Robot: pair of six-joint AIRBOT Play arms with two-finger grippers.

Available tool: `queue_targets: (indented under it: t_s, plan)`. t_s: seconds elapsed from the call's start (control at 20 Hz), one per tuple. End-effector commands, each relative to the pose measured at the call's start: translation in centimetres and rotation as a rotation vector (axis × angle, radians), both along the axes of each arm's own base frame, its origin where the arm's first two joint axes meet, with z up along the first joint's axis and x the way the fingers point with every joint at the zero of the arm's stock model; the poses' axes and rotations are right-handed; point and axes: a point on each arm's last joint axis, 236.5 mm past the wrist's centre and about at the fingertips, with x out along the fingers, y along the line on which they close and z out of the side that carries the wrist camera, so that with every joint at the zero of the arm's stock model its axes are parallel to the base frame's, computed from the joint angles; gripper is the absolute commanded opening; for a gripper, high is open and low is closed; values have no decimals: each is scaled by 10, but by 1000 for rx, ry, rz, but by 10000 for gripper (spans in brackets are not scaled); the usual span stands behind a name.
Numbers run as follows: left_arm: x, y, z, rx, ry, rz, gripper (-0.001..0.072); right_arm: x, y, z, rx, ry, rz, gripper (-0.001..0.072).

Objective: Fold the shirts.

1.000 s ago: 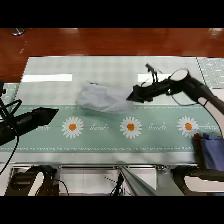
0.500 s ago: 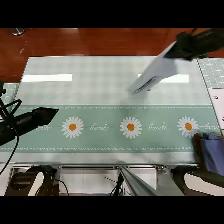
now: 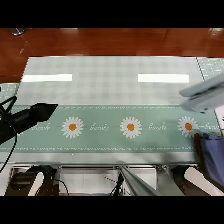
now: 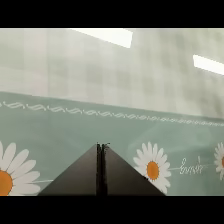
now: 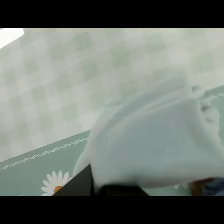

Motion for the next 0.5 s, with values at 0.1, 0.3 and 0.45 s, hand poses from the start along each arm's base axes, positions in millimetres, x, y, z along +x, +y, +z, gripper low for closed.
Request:
queue_targets:
  t_s: [0.1,0.3,0.45]
  plan:
    - [2,0,3,-12,-11,8,22,-99,-53,-30,-49,140,-384,27]
    - [4,1,4,-12,-16,14,22,-197,-86,-49,-205,313,-715,29]
    - [5,2,5,-13,-24,20,23,-241,-87,-51,-261,374,-864,29]
